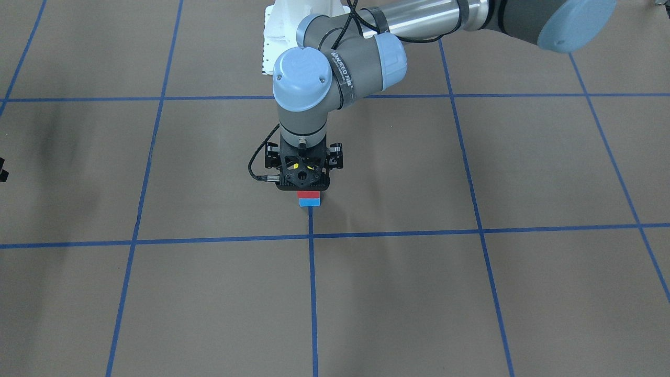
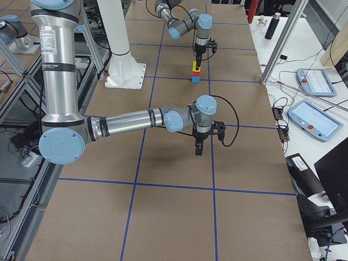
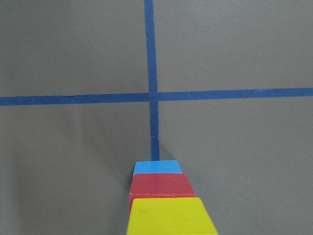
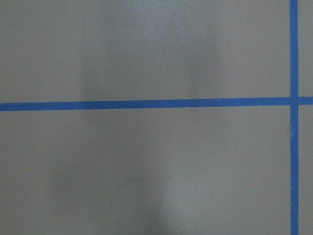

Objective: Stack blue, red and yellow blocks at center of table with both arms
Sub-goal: 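Open the left gripper and withdraw both arms from the stack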

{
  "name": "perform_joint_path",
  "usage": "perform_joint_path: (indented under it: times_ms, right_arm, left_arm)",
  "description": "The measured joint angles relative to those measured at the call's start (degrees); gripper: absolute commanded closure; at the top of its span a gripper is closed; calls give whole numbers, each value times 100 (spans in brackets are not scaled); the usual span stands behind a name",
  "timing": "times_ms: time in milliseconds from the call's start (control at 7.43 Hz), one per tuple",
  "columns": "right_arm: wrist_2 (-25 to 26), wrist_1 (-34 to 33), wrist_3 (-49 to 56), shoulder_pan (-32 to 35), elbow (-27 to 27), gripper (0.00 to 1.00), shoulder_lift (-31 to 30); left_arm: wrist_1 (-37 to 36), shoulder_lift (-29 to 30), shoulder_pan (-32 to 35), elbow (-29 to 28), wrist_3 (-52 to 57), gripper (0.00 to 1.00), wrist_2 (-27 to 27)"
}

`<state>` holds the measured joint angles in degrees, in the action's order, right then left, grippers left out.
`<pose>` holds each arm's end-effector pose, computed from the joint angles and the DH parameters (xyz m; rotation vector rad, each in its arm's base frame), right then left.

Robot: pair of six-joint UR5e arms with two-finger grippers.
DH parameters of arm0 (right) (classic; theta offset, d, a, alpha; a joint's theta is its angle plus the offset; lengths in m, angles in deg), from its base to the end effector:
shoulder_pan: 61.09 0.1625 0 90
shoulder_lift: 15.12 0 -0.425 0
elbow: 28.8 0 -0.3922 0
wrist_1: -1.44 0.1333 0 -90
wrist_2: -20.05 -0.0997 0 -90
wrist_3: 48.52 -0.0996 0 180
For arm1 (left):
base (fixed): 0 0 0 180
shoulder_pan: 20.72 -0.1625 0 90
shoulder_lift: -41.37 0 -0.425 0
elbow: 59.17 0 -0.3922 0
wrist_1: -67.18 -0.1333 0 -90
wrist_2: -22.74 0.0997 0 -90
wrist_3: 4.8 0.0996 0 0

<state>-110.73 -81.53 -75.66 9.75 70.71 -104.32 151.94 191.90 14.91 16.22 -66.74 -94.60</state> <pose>-0.1027 -0.5036 0.5595 -0.0112 -0.7629 0.0248 0.5798 -0.5233 0.0919 -0.0207 0.8315 0.0449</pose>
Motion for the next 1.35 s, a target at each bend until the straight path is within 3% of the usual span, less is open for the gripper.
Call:
perform_joint_path:
  times_ms: [269,538,942,1077,1346]
  right_arm:
    - [2,0,12,0,-15,1,0]
    - [13,0,21,0,-33,1,6]
    - [17,0,17,0,-31,1,1]
    - [18,0,15,0,-30,1,-4]
    - [10,1,15,8,-8,1,-16]
  left_arm:
    - [-225,-189,83,467,70,1,-14]
    - [-883,-919,356,1670,619,1,-45]
    - [-1306,-2905,1253,3568,2348,1,-244]
    - [-1293,-3671,1817,3908,3257,1,-480]
    - [-1180,-4804,3036,3941,4817,1,-1025]
